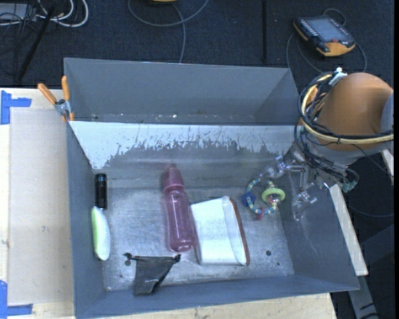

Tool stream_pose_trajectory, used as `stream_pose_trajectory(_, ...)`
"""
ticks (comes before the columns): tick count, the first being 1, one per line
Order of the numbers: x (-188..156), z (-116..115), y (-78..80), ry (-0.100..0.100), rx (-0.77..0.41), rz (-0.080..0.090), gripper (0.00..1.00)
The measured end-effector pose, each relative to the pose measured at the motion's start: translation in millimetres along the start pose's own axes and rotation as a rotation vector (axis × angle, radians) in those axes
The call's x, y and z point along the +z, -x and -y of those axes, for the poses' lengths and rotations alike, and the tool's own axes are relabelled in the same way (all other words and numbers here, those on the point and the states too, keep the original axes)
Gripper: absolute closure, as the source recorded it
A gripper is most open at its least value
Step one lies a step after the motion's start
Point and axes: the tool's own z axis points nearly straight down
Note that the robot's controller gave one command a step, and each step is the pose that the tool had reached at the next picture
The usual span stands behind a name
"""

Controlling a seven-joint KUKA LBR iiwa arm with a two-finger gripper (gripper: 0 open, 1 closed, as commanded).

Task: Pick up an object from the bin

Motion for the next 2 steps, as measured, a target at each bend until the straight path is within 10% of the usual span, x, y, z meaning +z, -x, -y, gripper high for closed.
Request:
stream_pose_trajectory(1,6.6,7.0,-3.4,0.0,-0.021,-0.003,0.0)
stream_pose_trajectory(2,0.4,-23.7,33.3,0.005,-0.238,-0.006,0.0)
